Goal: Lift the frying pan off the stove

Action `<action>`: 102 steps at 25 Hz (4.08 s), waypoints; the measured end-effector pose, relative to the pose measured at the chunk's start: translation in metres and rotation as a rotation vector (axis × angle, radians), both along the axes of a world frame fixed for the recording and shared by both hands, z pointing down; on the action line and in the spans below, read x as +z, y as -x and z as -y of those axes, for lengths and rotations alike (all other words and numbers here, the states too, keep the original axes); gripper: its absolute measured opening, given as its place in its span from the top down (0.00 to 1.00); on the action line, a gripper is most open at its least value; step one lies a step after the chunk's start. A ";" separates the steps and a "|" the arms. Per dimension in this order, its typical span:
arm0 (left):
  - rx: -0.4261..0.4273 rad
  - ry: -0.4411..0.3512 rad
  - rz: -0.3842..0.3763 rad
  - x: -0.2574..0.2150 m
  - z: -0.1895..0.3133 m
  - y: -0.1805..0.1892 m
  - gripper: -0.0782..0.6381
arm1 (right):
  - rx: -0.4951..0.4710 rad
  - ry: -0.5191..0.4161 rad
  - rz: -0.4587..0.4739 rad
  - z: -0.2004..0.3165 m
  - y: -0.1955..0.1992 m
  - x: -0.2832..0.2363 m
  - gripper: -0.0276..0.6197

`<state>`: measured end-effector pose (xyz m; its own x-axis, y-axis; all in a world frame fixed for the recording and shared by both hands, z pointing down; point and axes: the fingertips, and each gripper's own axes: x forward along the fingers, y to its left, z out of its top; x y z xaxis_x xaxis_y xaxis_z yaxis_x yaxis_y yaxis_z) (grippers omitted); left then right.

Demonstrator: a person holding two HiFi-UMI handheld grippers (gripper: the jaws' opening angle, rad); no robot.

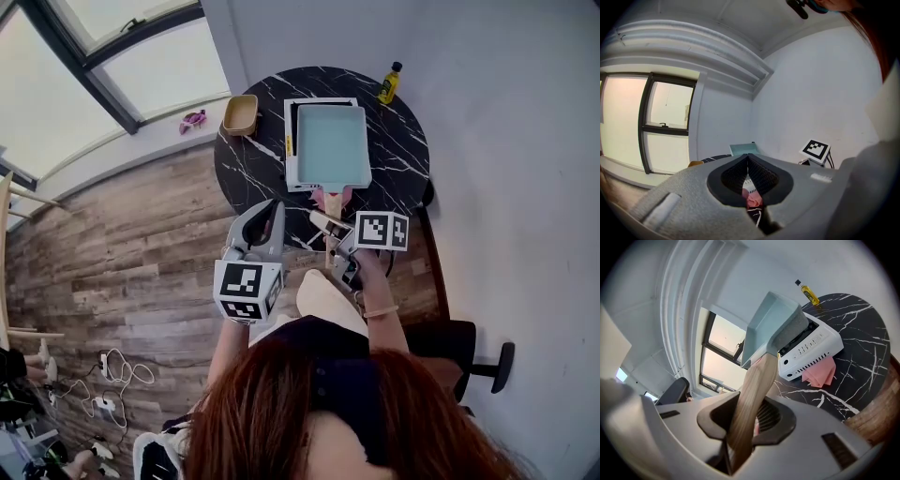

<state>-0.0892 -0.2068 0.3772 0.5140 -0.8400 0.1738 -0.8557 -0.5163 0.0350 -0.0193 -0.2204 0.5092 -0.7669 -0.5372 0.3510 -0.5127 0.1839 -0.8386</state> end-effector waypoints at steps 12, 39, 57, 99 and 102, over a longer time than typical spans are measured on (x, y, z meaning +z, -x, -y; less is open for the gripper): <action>-0.015 -0.026 -0.020 -0.009 -0.041 0.017 0.87 | -0.009 -0.032 -0.020 -0.043 0.012 -0.014 0.81; 0.017 -0.066 -0.025 -0.019 -0.143 0.021 0.87 | 0.005 -0.087 -0.033 -0.159 0.014 -0.038 0.80; 0.026 -0.083 -0.034 -0.021 -0.180 0.031 0.87 | 0.018 -0.108 -0.025 -0.201 0.024 -0.049 0.80; -0.006 -0.078 -0.027 -0.032 -0.234 -0.011 0.87 | -0.046 -0.117 -0.029 -0.280 -0.008 -0.080 0.80; -0.009 -0.075 -0.020 -0.030 -0.242 -0.016 0.87 | -0.047 -0.116 -0.017 -0.289 -0.014 -0.081 0.80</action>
